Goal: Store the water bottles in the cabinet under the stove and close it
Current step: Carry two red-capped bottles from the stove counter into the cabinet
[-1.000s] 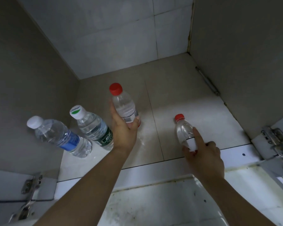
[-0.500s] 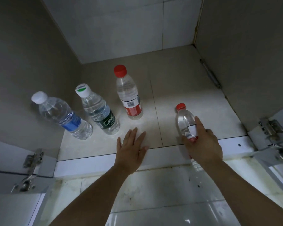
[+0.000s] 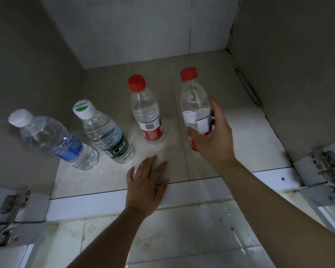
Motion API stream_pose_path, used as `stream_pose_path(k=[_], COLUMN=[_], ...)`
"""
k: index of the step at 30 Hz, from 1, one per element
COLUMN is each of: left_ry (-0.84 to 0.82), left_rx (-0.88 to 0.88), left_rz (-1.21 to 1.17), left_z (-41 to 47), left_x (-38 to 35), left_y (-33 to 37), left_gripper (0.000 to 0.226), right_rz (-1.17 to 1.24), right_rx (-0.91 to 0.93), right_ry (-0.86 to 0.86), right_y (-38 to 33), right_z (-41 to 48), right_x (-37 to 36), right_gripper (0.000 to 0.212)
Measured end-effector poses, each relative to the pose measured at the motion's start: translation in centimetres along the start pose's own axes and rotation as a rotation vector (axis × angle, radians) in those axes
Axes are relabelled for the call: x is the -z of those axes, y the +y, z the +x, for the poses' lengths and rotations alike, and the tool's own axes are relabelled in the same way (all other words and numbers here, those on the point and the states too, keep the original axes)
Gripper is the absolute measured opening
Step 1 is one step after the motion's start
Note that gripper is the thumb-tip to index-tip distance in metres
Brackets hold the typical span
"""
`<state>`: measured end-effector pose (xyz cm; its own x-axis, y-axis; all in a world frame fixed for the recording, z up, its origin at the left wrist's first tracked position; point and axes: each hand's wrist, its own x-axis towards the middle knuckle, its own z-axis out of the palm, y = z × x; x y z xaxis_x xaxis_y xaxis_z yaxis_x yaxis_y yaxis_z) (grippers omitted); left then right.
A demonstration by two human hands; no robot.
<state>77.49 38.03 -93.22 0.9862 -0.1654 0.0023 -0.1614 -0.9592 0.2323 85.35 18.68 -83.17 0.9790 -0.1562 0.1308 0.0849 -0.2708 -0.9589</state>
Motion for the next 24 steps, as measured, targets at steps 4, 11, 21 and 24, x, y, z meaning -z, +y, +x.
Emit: stream_pose_path(k=[4,11,21,24], left_ry=[-0.003,-0.003,-0.26,-0.391], left_rx=[-0.001,0.002,0.058,0.122], left_rz=[0.003,0.014,0.016,0.067], left_z=[0.0,0.1,0.4,0.7], left_x=[-0.1,-0.2,1.9,5.1], left_y=[-0.1,0.0,1.2,3.0], left_gripper=[0.051,0.051,0.066,0.061], right_rz=[0.043,0.09,-0.35,-0.604], right_rx=[0.125,0.109,-0.067,-0.137], right_ry=[0.014,0.063,-0.088,-0.262], right_y=[-0.8,0.4,-0.3,-1.4], right_z=[0.7,-1.1,-4.4,-6.0], right_x=[-1.3,-1.3,1.9,4.1], right_gripper=[0.061,0.063,0.075,0.077])
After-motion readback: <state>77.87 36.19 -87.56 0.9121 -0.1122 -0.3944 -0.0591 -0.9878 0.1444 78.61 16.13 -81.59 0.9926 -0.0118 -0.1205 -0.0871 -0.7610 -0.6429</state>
